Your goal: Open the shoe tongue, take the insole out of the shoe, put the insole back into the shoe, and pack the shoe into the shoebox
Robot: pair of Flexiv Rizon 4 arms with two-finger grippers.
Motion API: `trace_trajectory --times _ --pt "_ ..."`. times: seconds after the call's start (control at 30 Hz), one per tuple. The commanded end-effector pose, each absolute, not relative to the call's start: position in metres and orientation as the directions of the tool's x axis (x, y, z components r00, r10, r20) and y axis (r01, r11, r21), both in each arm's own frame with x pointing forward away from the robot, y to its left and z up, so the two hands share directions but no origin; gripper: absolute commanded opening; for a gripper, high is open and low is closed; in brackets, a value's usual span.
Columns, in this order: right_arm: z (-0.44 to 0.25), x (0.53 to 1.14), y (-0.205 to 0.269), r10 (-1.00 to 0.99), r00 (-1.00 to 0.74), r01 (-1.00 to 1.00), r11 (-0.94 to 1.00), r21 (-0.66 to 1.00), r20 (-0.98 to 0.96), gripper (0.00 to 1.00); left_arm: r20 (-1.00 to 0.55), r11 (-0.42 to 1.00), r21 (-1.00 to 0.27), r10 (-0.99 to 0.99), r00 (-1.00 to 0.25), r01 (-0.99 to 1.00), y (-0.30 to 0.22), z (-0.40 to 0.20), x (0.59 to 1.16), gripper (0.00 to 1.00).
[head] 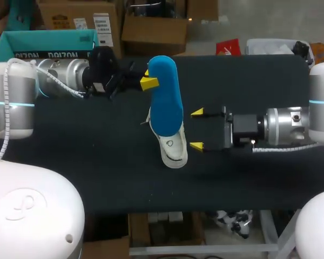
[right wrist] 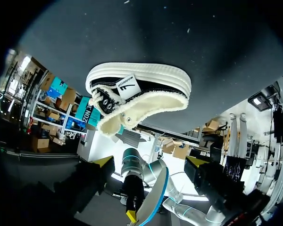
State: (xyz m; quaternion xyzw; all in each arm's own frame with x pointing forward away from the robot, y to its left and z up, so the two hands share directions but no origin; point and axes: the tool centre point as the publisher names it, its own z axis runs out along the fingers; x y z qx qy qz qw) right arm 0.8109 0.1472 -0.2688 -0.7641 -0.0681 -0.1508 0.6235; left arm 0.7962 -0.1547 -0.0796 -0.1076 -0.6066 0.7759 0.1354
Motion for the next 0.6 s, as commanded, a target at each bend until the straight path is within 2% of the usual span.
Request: trace_trajectory --times 0.03,0.23,0.47,0.6 --pt "-0.268 0.810 0.147 -0.084 0.946 0.291 -0.214 -0.933 0.314 1.00 -0.001 -0.227 -0.971 0.338 -0.941 -0.080 -0.156 -0.080 0.796 0.00" --pt "-0.268 0.810 0.147 -0.084 0.946 0.291 -0.214 -0.933 0.314 1.00 -0.001 -0.227 -0.971 0.338 -0.941 -0.080 -0.156 -0.080 0.796 0.00" --pt "-0.270 0.810 0.148 -0.128 0.954 0.239 -0.215 -0.947 0.270 1.00 -0.148 -0.259 -0.964 0.303 -0.941 0.069 -0.158 -0.092 0.793 0.00" --pt "-0.270 0.811 0.150 -0.149 0.959 0.207 -0.212 -0.955 0.241 1.00 -0.170 -0.259 -0.962 0.314 -0.934 0.088 -0.162 -0.106 0.794 0.00"
